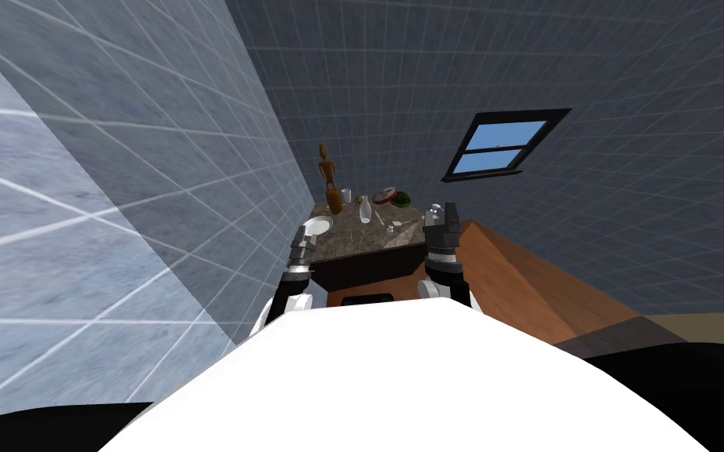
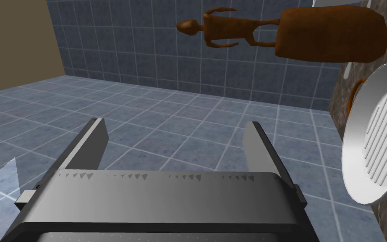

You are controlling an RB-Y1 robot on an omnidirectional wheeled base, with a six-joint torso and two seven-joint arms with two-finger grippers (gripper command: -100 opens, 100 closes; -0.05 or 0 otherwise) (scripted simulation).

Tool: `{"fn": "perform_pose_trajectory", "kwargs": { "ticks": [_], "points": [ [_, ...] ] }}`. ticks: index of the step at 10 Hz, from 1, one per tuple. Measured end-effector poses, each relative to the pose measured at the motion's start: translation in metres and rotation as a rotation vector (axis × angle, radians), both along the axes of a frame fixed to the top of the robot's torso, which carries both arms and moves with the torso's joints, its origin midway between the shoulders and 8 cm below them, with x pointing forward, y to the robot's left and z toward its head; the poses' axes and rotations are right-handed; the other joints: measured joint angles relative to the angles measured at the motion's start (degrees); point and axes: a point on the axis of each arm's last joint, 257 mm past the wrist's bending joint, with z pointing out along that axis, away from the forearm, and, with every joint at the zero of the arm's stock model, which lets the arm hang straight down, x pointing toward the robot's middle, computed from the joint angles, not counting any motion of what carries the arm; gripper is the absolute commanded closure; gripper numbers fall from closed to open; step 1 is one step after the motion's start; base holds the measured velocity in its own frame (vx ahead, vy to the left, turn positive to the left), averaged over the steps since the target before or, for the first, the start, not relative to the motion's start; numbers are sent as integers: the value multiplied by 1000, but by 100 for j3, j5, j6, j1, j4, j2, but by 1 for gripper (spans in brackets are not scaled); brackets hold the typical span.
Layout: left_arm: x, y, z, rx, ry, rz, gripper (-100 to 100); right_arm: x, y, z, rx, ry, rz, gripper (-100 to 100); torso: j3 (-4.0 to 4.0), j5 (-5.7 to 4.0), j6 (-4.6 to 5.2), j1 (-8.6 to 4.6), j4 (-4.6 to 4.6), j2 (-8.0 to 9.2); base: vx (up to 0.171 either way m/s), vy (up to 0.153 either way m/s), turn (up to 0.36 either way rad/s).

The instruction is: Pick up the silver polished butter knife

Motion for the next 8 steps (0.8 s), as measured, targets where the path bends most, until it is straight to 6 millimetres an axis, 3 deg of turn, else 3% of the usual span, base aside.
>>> {"fn": "perform_pose_trajectory", "kwargs": {
  "ticks": [5,8],
  "points": [
    [6,-12,-57,81,164,-62,-100,0,0,0,0,0,0,0,-11,1,-1,6,-4,-20,-140,-59,-123],
    [12,-11,-108,155,302,-101,-100,0,0,0,0,0,0,0,4,-1,-4,-4,3,2,-186,-80,-132]
  ]
}}
